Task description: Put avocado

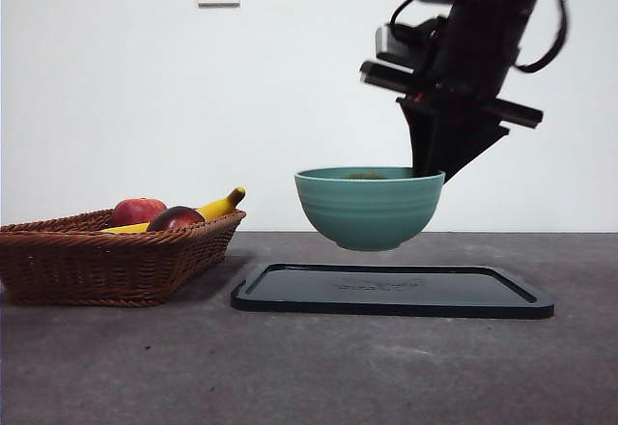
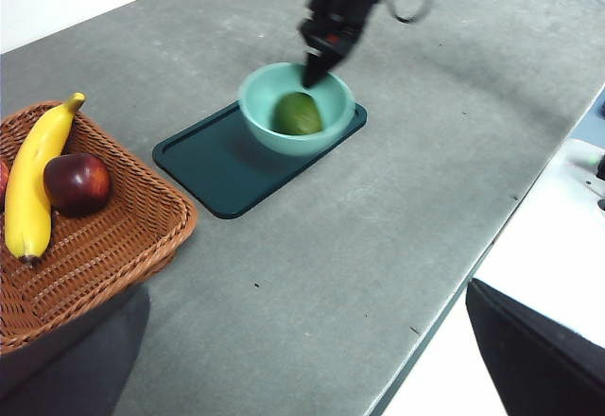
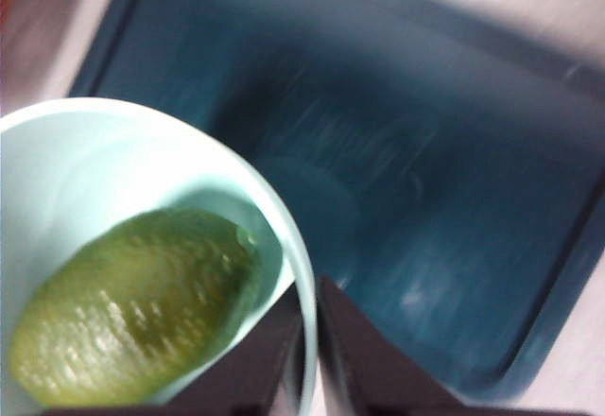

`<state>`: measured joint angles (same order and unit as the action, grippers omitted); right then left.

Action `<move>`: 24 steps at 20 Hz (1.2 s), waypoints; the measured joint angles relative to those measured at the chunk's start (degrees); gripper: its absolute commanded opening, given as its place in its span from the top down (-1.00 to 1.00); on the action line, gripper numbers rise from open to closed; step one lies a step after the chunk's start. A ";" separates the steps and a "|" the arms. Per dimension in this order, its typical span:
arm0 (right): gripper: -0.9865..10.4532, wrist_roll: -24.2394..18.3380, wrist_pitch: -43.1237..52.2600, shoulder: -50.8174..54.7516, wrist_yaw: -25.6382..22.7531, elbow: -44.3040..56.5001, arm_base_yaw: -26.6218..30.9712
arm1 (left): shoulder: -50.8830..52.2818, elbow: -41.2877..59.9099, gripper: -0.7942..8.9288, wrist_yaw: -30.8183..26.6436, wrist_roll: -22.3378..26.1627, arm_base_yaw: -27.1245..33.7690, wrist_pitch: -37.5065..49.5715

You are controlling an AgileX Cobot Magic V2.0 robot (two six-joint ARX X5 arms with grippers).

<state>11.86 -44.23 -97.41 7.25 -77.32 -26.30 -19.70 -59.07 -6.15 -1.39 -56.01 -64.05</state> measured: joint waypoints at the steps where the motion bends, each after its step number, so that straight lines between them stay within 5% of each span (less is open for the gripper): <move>1: 0.82 -0.02 -1.05 -2.84 0.02 -3.10 0.85 | 0.00 0.00 -0.32 0.00 0.00 0.00 -0.02; 6: 0.82 -0.02 -2.08 -13.38 0.04 -11.28 3.13 | 0.00 0.00 -0.32 0.00 0.00 0.00 -0.02; 14: 0.81 -0.02 -3.19 -14.38 -1.31 -11.28 3.17 | 0.00 0.00 -0.32 0.00 0.00 0.00 -1.03; 16: 0.64 -0.02 -3.19 -14.38 -1.27 -11.28 3.17 | 0.00 0.00 -0.32 0.00 0.00 0.00 -1.05; 18: 0.19 0.04 -3.15 -14.38 -1.29 -11.28 3.13 | 0.00 0.00 -0.32 0.00 0.00 0.00 -1.03; 24: -0.12 2.10 -9.57 -7.89 -9.81 -18.67 3.58 | 0.00 0.00 -0.32 0.00 0.00 0.00 -2.32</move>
<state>13.96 -53.80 -105.30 -2.57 -95.98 -22.72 -19.70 -59.07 -6.15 -1.39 -56.01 -66.37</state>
